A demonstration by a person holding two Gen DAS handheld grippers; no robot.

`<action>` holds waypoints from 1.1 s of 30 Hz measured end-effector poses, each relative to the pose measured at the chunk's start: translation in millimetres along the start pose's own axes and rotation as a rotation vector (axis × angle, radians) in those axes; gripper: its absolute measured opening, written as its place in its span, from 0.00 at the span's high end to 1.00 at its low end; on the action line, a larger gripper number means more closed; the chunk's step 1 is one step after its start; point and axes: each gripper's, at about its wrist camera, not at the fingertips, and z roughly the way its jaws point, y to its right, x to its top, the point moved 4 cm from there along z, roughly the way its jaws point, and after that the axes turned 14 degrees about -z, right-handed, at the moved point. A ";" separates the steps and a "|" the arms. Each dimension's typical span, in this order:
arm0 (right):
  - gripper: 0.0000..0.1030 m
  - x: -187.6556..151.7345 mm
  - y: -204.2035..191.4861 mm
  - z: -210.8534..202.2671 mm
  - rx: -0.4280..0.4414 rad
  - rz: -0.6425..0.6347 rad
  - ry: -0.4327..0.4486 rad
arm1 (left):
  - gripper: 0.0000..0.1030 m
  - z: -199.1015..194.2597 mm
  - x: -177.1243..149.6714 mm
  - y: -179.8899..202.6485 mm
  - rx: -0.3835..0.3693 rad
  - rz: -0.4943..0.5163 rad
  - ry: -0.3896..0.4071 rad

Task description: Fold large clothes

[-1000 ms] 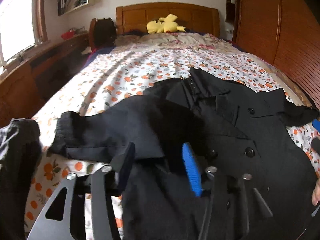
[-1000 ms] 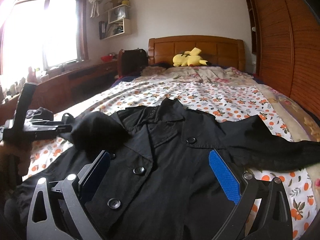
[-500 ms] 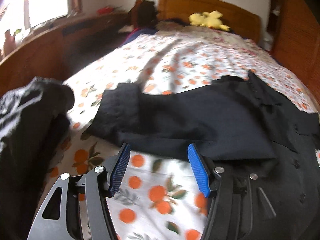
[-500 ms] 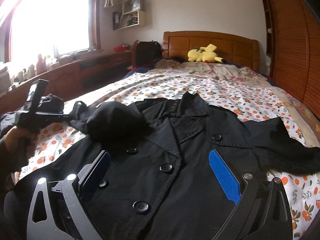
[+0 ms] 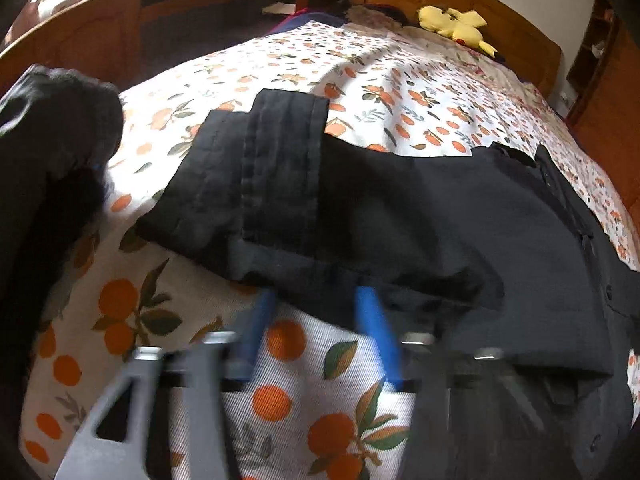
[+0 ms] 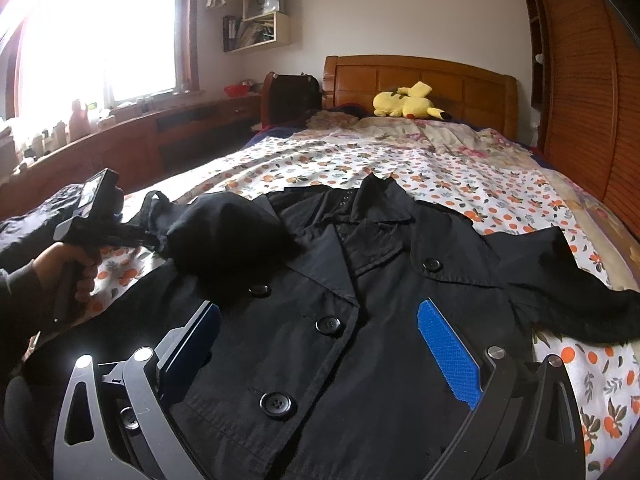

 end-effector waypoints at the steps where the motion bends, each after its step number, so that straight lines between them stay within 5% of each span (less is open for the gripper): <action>1: 0.07 -1.1 0.7 -0.5 -0.005 -0.004 -0.003 | 0.90 0.6 1.7 2.4 0.015 0.005 0.002; 6: 0.07 -6.3 8.4 -6.0 -0.026 0.005 -0.018 | 0.99 -23.6 6.4 31.6 0.034 0.092 0.077; 17: 0.07 -16.0 23.6 -39.6 -0.083 0.020 -0.018 | 0.99 -145.3 -32.7 139.0 -0.172 0.298 0.243; 23: 0.07 -23.0 32.4 -55.5 -0.109 0.035 -0.023 | 0.99 -195.0 -81.7 177.5 -0.284 0.381 0.263; 33: 0.07 -24.3 31.0 -69.3 -0.133 0.033 -0.037 | 0.98 -213.8 -154.1 191.2 -0.327 0.492 0.244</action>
